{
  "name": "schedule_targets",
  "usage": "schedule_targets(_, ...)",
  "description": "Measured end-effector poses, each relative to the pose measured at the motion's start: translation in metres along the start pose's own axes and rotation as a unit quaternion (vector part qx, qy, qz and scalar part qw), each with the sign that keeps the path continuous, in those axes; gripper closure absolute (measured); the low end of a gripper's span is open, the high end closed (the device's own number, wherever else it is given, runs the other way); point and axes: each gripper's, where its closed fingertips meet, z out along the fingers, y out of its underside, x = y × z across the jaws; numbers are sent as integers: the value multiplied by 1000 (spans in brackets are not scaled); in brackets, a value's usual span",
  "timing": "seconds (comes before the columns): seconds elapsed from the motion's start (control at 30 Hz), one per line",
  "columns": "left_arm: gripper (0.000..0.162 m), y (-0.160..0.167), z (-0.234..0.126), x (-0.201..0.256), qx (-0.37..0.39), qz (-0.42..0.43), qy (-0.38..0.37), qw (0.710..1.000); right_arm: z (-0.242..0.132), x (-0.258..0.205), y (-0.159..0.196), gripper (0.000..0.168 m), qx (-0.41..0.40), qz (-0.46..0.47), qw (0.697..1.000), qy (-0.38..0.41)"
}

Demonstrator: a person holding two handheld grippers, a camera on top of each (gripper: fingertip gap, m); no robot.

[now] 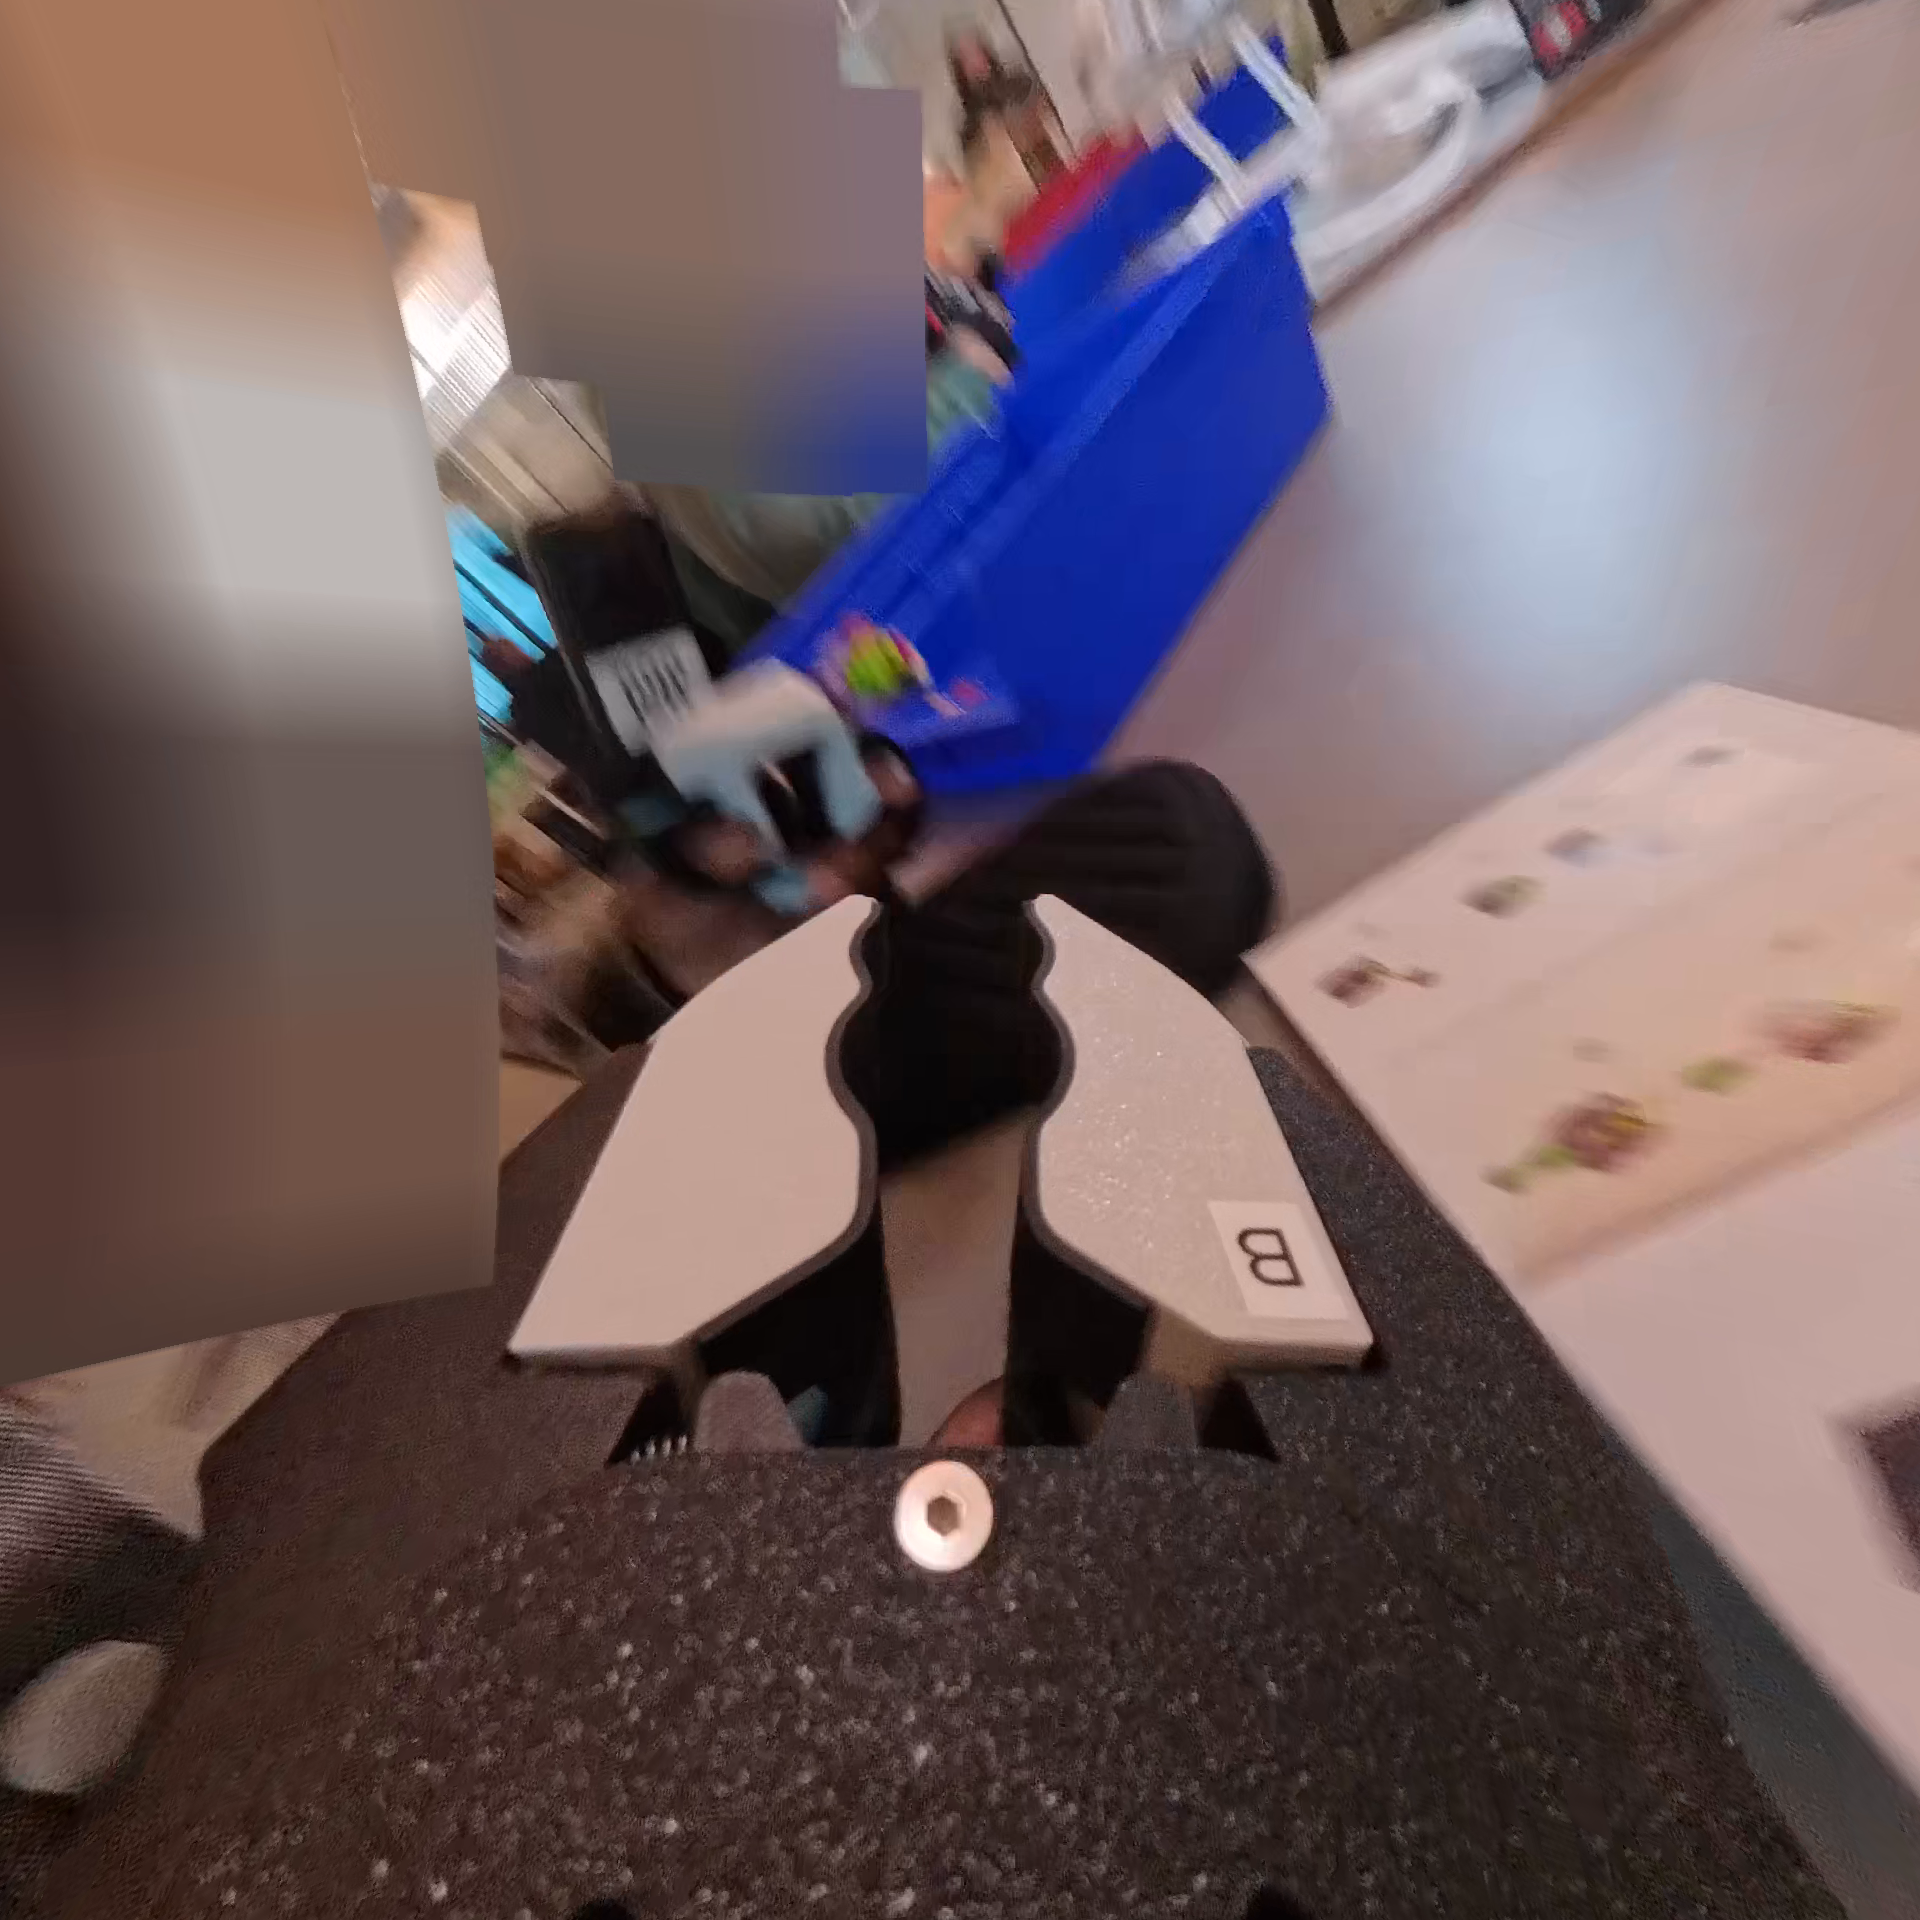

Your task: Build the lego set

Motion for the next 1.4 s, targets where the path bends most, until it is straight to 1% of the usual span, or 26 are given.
schedule_targets(0.03,144,-2,-3,-5,13,-75,10,997,0,11,12,146,-55,-40,997,38)
schedule_targets(0.07,145,0,-6,-11,17,-124,7,992,1,21,25,147,-114,-73,988,69)
schedule_targets(0.1,144,3,-7,-13,16,-152,5,988,2,28,35,148,-166,-103,976,97)
schedule_targets(0.17,144,14,-7,-13,0,-178,-5,984,5,42,43,152,-234,-161,947,152)
schedule_targets(0.27,144,26,-5,-9,-17,-229,8,973,12,54,46,156,-289,-217,912,193)
schedule_targets(0.33,144,24,-5,-12,-8,-243,12,970,17,58,49,158,-309,-222,904,193)
schedule_targets(0.4,144,24,-6,-11,-6,-252,21,967,19,62,53,158,-320,-214,903,191)
schedule_targets(0.77,144,27,-4,-10,-15,-259,32,965,23,68,58,157,-321,-226,898,196)
schedule_targets(0.83,144,27,-4,-11,-14,-262,30,965,23,69,58,162,-320,-235,895,202)
schedule_targets(0.93,144,26,-4,-14,-10,-271,24,962,22,70,58,162,-315,-243,894,205)
schedule_targets(1.0,144,25,-4,-16,-6,-287,23,958,20,69,54,163,-304,-240,899,205)
schedule_targets(1.1,144,25,-5,-14,-6,-327,33,945,18,53,33,163,-247,-242,919,192)
schedule_targets(1.17,144,32,-2,-6,-17,-365,47,930,17,32,14,163,-195,-246,934,168)
schedule_targets(1.23,145,40,1,2,-31,-389,56,919,16,8,-1,163,-154,-258,944,138)
schedule_targets(1.3,144,45,3,5,-41,-393,55,917,16,-9,-3,163,-147,-271,944,116)
schedule_targets(1.4,144,49,5,6,-51,-388,50,919,17,-14,4,163,-163,-295,933,124)
